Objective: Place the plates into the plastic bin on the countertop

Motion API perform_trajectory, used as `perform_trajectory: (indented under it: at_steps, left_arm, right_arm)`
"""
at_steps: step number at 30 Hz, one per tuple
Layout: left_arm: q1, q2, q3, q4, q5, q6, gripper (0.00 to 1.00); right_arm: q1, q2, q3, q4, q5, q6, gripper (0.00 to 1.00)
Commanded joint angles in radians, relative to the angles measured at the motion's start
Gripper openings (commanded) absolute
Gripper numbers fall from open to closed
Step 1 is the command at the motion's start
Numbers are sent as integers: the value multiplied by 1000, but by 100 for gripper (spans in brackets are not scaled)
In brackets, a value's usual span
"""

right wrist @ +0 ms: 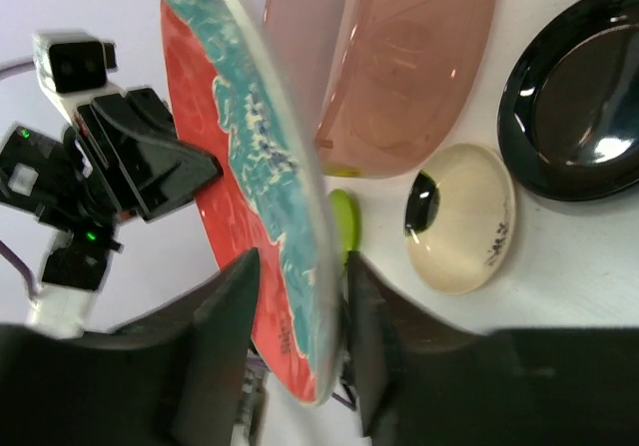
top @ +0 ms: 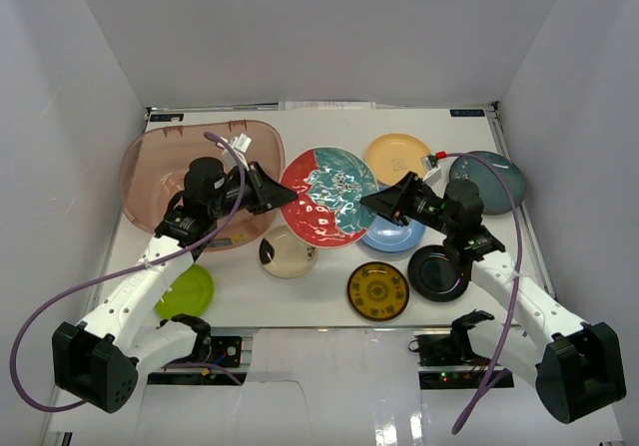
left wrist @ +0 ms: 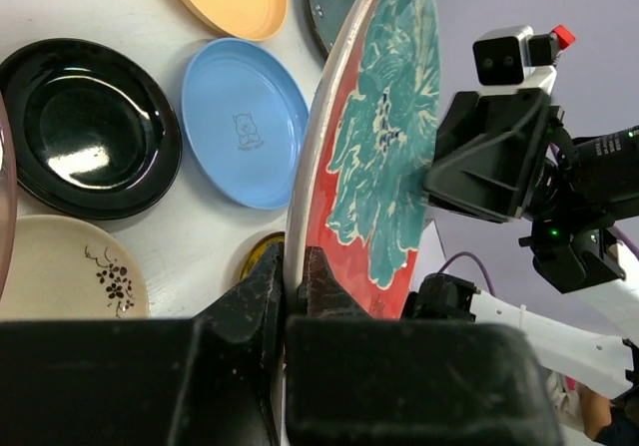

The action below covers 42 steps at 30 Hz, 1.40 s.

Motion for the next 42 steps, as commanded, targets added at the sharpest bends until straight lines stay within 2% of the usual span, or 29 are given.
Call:
perform_trajectory:
  at_steps: [1, 3, 4, 5, 8, 9, 12, 14, 15, 20, 22, 29, 35, 36, 37, 38, 41, 42]
  left_arm:
    - [-5, -30, 70, -33, -91, 71, 0]
    - [8, -27, 99, -56, -139, 66, 0]
    - [19, -28, 116, -62, -155, 64, 0]
    - [34, -31, 151, -65, -168, 58, 0]
    - [155, -35, 233, -97, -157, 28, 0]
    - [241, -38, 251, -110, -139, 9, 0]
    - [378, -39, 334, -202, -186, 24, 0]
    - [387, -39, 371, -287, -302, 54, 0]
    - [387, -48, 371, -295, -406, 66, 0]
    - [435, -53, 296, -289, -608, 100, 0]
    - [440, -21, 259, -276, -633, 112, 0]
    - [470, 134, 193, -190, -584, 113, 0]
    - [487, 264, 170, -161, -561, 118, 1]
    - [490, 278, 167, -159, -547, 115, 4]
    - [492, 291, 162, -159, -538, 114, 12]
    - [495, 301, 158, -164, -533, 114, 30]
    - [496, 311, 141, -167, -538, 101, 69]
    - [496, 298, 126, -164, -538, 101, 88]
  right_arm:
    - [8, -52, 59, 101, -37, 14, 51]
    - [9, -65, 73, 56, -39, -35, 63]
    - [8, -81, 84, 3, -37, -58, 72]
    - [8, -94, 91, -28, -36, -81, 76]
    - [8, -154, 110, -161, -22, -187, 86]
    - [8, -170, 113, -195, -11, -237, 88]
    - [8, -278, 113, -324, 36, -333, 89]
    - [9, -321, 98, -428, 65, -370, 89]
    - [9, -362, 85, -447, 91, -391, 89]
    - [9, -460, 18, -513, 133, -424, 87]
    - [8, -490, -4, -542, 151, -433, 87]
    - [8, -560, -37, -614, 234, -480, 85]
    - [8, -635, -86, -650, 259, -450, 83]
    - [9, -652, -91, -654, 269, -441, 83]
    - [8, -657, -96, -657, 272, -439, 83]
    - [8, -663, -96, -666, 282, -437, 83]
    - [8, -660, -94, -685, 311, -436, 83]
    - [8, -655, -96, -688, 320, -436, 83]
